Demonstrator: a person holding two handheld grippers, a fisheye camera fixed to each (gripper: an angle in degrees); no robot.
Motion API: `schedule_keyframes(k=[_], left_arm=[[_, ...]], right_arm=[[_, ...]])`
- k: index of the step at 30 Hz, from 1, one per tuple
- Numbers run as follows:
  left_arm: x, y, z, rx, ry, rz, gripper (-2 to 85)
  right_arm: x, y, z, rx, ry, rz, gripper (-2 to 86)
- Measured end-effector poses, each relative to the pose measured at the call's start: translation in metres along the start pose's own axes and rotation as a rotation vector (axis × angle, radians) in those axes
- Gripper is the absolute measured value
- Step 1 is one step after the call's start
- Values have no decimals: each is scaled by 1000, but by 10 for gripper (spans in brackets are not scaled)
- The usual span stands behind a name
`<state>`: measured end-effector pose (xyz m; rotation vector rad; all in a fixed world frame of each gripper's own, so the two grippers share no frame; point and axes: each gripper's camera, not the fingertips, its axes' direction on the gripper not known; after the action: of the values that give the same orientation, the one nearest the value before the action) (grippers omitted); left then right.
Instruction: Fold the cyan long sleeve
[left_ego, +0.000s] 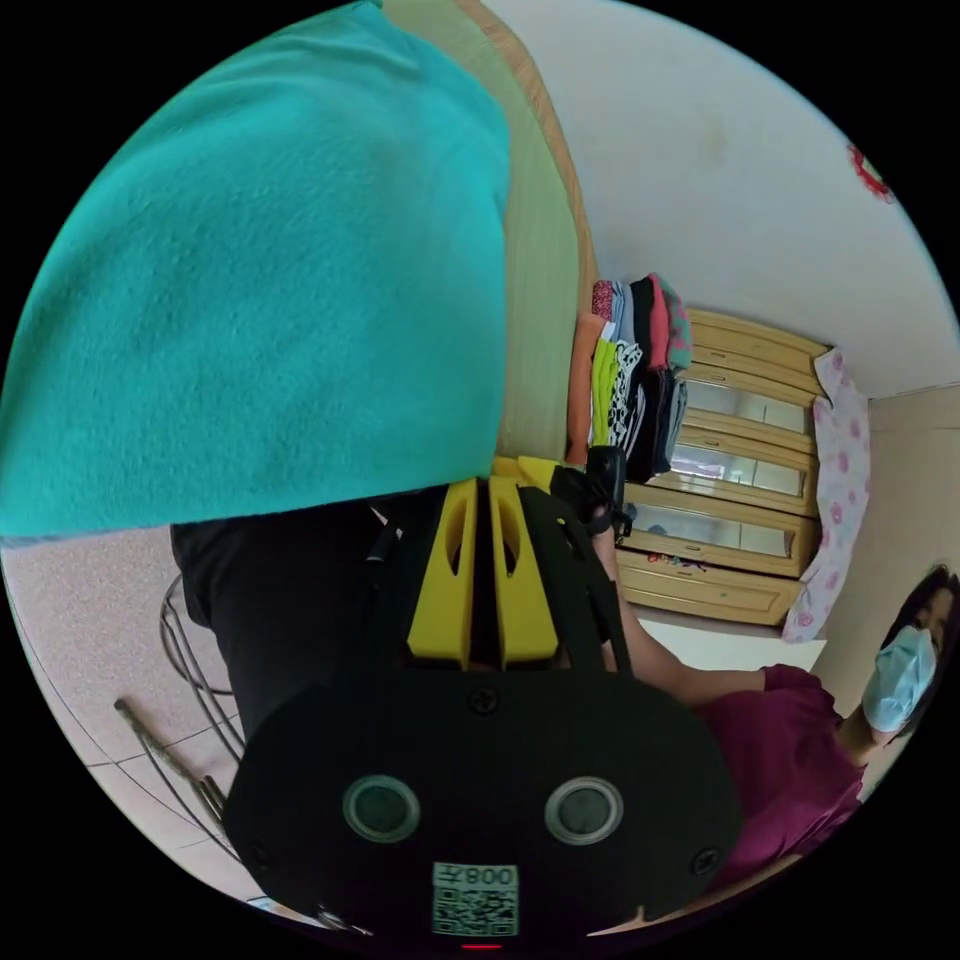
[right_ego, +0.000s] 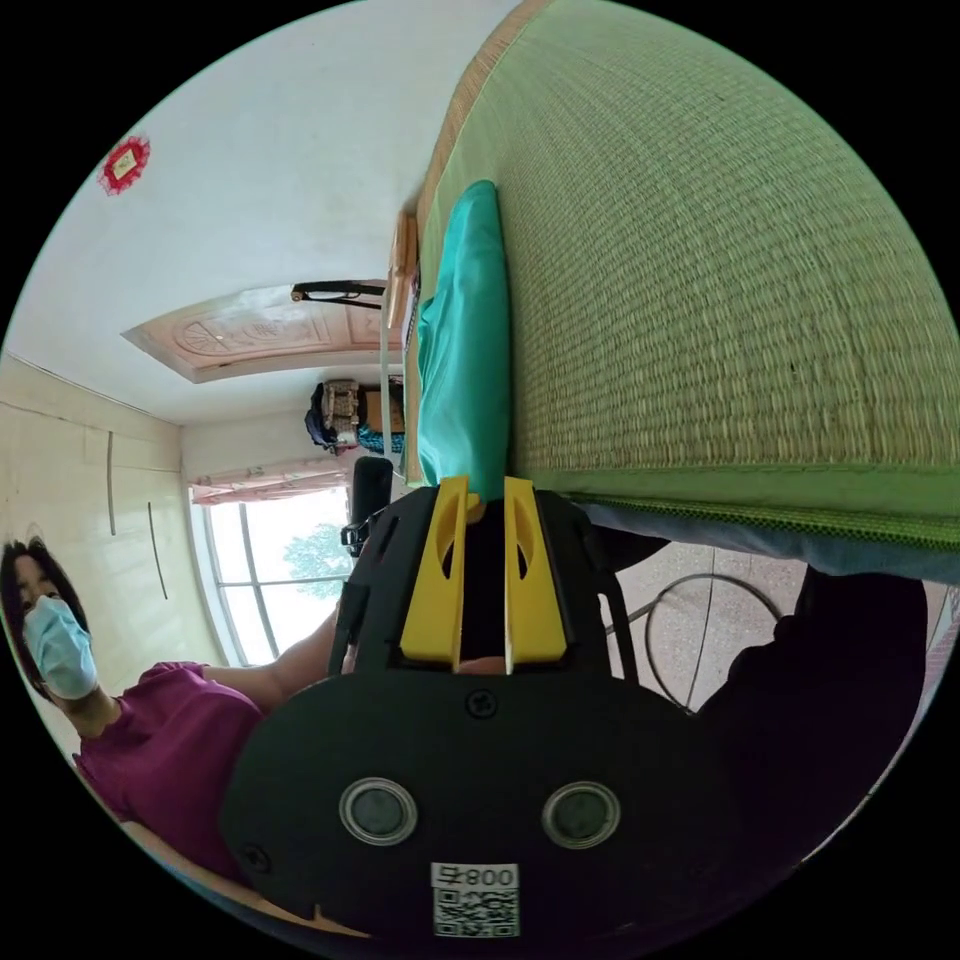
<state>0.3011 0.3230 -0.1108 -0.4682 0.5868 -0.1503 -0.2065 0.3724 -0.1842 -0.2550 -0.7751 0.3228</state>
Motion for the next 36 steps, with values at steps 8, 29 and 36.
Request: schedule_keyframes(k=[8,29,36], left_arm=[[-8,17,12,19,37,9,13],[-61,121,8,133,59,0,6],[-136,195,-19,386,261,-181,43]], right_arm=[[12,3,9,-37,-36,10,82],[35,13,30,-67,-162,71,32],[23,13,32,-69,-187,55,28]])
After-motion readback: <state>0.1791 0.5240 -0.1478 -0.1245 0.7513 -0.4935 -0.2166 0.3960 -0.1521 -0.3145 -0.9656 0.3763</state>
